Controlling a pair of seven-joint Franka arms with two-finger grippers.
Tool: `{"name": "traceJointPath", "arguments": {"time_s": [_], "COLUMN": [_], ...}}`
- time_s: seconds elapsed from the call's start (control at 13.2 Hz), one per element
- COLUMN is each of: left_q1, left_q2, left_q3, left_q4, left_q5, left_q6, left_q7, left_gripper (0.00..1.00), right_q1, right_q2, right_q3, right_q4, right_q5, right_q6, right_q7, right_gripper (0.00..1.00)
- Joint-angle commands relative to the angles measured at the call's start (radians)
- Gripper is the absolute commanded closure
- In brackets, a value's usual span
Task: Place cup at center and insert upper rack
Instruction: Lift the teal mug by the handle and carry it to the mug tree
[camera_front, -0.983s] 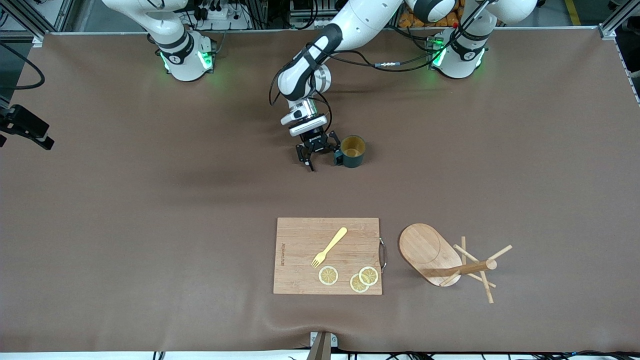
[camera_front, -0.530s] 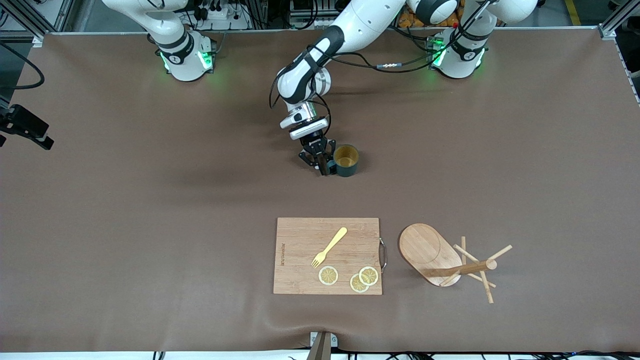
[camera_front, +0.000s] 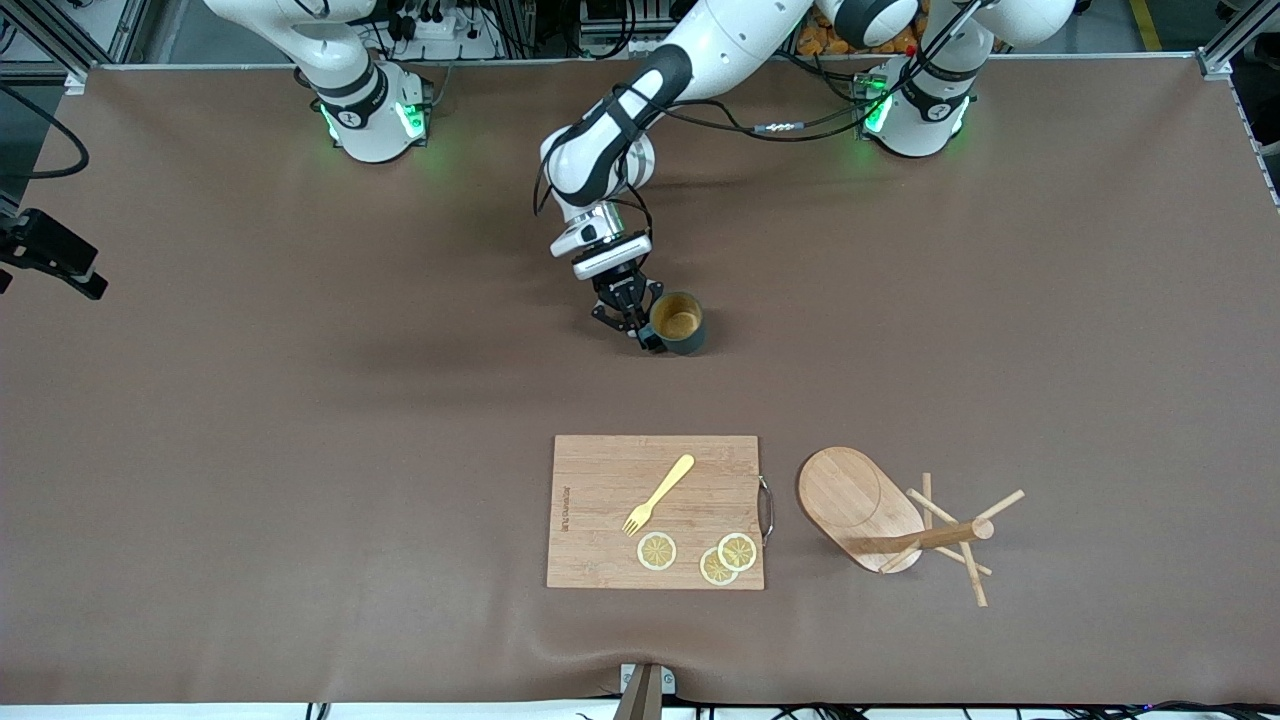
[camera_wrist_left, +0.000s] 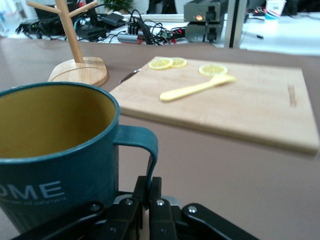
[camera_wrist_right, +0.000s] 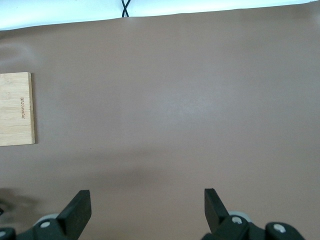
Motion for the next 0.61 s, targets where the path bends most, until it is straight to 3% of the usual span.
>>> {"name": "traceJointPath", "arguments": {"time_s": [0.0,0.3,0.53], "left_q1": [0.059,0.162,0.269], "left_q2": [-0.062,-0.180,-0.267], "left_q3": [-0.017,-0.017,-0.020], "left_q4": [0.082,0.186,0.208], "left_q5": [-0.116,-0.397,-0.579], "left_q6": [0.003,0.003,0.027], "left_q7": [0.100,0.352,0.429], "left_gripper": [1.00,1.00,1.00], "right_q1": [-0.005,-0.005,-0.005], "right_q2": [0.012,0.012,0.012], "right_q3": [0.005,0.005,0.005], "right_q4": [0.025,0.025,0.025], "right_q5": [-0.010,-0.010,-0.010], "right_q6": [-0.012,-0.012,-0.012], "right_q7": [0.012,0.012,0.012], "right_gripper": [0.00,0.00,0.00]}}
